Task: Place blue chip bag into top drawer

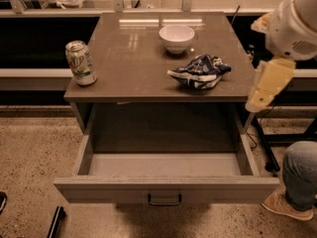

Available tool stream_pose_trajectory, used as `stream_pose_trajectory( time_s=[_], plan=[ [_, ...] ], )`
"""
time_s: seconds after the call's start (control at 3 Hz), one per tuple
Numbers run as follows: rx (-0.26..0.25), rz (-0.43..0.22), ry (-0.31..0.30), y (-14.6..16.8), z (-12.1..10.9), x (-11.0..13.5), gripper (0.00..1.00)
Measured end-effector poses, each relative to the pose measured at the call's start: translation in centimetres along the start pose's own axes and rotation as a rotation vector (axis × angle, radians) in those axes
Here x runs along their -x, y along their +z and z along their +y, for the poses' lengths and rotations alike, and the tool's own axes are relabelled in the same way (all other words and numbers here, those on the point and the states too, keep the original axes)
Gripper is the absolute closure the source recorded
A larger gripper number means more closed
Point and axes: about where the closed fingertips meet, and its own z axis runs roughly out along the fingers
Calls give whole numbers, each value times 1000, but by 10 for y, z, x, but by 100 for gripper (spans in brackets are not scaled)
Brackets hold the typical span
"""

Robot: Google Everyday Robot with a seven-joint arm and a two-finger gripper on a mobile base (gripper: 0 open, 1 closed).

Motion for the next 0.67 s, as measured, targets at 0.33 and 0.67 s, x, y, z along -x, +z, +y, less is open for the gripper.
stream_pose_trajectory(
  time_s=[0.33,0.67],
  plan=[
    [-56,-58,-47,43,-21,17,0],
    [-74,-98,-79,86,-33,33,0]
  ],
)
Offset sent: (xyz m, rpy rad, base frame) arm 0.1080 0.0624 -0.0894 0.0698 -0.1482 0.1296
